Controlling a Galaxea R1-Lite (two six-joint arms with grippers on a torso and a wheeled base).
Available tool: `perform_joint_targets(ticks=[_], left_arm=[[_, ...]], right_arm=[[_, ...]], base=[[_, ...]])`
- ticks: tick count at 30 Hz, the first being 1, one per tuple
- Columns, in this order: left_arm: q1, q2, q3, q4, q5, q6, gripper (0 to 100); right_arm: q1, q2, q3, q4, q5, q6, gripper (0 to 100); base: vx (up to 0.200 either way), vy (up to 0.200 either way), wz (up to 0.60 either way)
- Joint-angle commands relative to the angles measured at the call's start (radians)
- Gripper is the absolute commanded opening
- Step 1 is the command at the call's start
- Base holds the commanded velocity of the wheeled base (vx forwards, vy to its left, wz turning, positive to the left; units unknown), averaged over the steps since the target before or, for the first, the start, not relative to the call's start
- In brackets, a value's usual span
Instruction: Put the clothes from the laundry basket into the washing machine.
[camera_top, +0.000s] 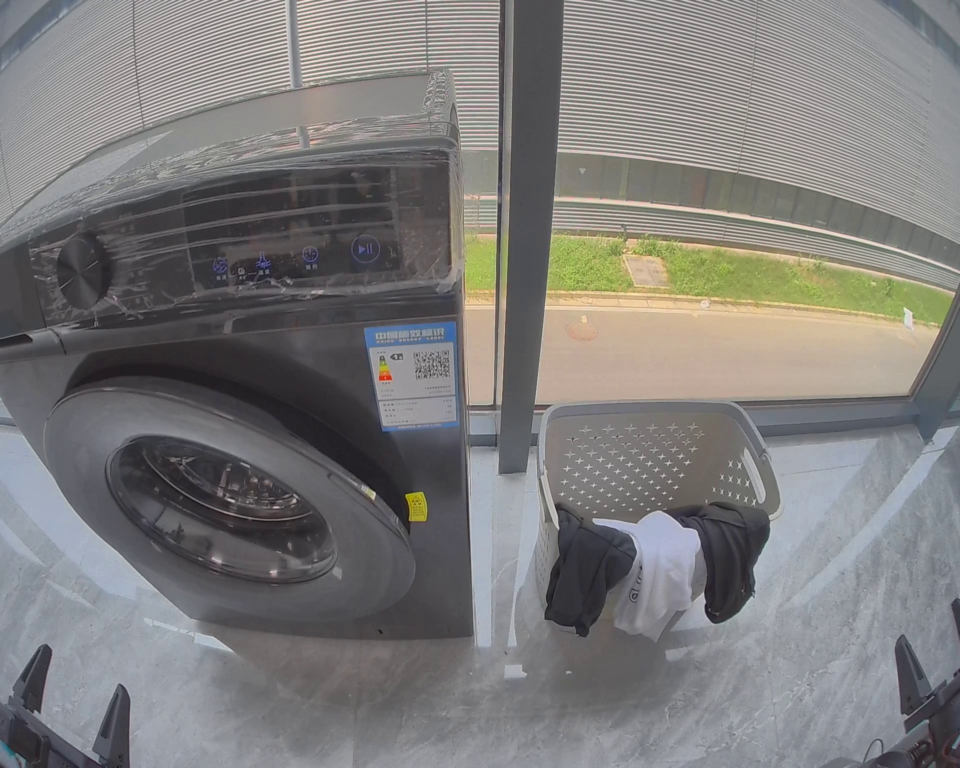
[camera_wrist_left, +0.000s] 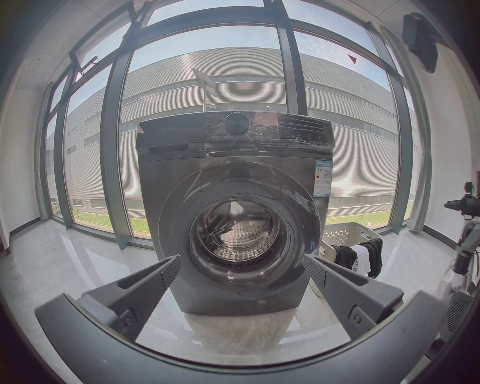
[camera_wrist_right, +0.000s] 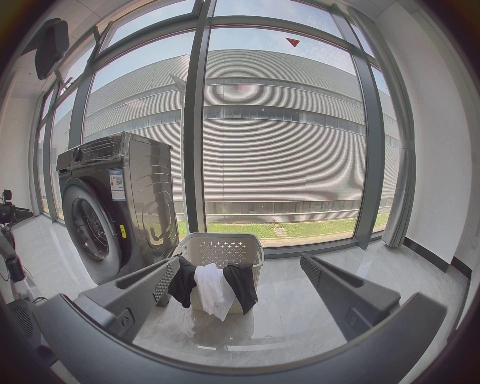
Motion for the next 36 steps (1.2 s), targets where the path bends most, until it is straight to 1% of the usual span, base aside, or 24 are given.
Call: perform_joint_targets(ticks=[1, 14, 36], left_arm=[[0.000, -0.016, 0.018, -0.001, 0.000, 0.000, 100], [0.000, -0.016, 0.018, -0.001, 0.000, 0.000, 100], [0.000, -0.016, 0.018, -0.001, 0.000, 0.002, 100]], right_arm=[[0.000, -0.016, 0.018, -0.001, 0.000, -0.001, 100], [0.000, -0.016, 0.018, -0.001, 0.000, -0.001, 100], [0.000, -0.016, 0.018, -0.001, 0.000, 0.000, 100]], base=[[0.200, 0.000, 0.00], [0.200, 0.000, 0.00], [0.000, 0.000, 0.00]])
